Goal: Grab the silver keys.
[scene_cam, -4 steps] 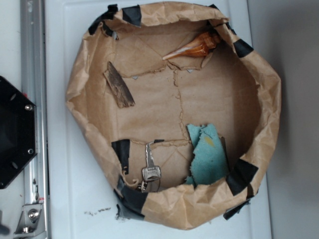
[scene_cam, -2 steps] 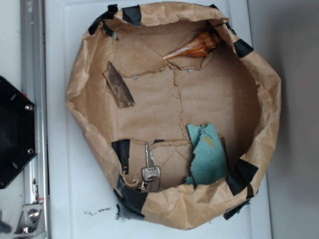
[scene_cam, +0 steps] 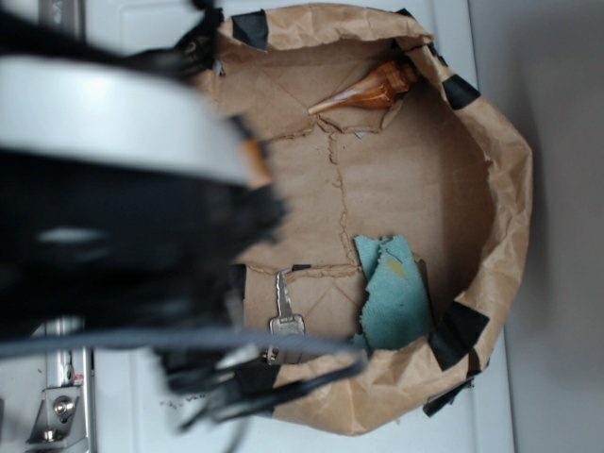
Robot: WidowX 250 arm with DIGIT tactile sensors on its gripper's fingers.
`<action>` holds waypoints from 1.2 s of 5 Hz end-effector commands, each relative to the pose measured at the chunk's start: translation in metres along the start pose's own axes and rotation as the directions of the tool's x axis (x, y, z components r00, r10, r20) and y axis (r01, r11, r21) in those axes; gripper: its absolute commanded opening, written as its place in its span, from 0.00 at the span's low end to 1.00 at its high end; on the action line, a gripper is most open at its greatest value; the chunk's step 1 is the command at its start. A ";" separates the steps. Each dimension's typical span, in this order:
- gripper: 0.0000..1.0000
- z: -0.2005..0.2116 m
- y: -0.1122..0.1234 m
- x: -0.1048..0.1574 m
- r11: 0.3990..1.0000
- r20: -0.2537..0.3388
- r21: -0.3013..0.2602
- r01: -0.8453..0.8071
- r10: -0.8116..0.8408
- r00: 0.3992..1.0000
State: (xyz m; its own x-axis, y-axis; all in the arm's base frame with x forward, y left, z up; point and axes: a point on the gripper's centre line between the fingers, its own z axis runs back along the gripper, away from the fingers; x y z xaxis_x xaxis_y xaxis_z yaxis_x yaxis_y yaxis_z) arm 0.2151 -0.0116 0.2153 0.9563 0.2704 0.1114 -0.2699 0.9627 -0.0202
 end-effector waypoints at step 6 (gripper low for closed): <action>1.00 -0.105 0.017 0.013 0.892 -0.182 -0.129 -0.434 0.409 0.894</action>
State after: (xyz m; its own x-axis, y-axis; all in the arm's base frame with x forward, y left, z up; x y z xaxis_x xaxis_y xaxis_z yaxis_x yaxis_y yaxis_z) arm 0.2368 0.0034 0.1117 0.7536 0.6463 -0.1197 -0.6567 0.7330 -0.1772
